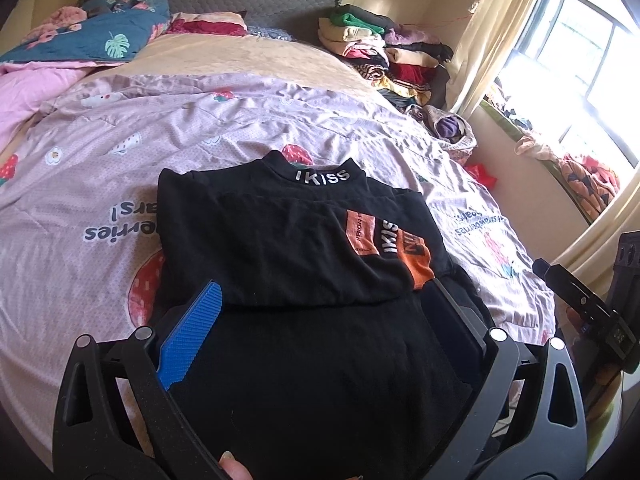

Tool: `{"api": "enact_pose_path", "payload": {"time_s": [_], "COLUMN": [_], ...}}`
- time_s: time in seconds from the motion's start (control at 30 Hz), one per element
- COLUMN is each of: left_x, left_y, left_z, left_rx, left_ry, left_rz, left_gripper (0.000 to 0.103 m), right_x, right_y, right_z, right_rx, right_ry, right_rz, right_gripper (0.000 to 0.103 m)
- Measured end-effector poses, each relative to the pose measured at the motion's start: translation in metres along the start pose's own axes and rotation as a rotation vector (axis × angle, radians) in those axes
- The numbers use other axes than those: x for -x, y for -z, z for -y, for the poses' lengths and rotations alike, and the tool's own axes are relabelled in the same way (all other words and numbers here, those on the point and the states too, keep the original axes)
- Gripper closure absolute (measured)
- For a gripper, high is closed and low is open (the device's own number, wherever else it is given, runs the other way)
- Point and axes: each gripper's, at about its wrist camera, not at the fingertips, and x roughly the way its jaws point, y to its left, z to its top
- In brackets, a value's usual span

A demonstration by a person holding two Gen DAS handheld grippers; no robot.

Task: Fold small clothes

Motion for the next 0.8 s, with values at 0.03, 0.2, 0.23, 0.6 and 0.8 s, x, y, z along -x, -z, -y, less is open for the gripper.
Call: {"api": "enact_pose_path", "payload": {"time_s": [0.03,0.2,0.23,0.6,0.8], "left_x": [0.001,0.003,0.003,0.012,0.016], "left_y": [0.001,0.010,0.011,0.020,0.029], "left_z": [0.000,0.000,0.000,-0.006,-0.010], "left_rx": [-0.001,-0.010,-0.012,-0.015,-0.018], "left_ry": [-0.001,0.002,0.001,-0.005,-0.011], "left_rz": [-0.001,-0.020,-0.024,-0.033,-0.049], "left_gripper": [0.010,0.010,0.010,0.010,0.010], "right_x": [0.002,0.008,0.009,0.020,0.021], "right_y": [0.002,0.011,0.012,0.030,0.044], "right_z": [-0.001,-0.006,-0.007,-0.012,-0.011], "right_rx": [-0.002,0.005,0.007,0.012,0.010], "right_ry": [0.001,-0.001,-0.001,-0.002,0.013], "right_rz": [-0.001,-0.005,-0.005,-0.026,-0.060], "right_gripper": [0.004,0.004,0.004,0.004,0.004]}}
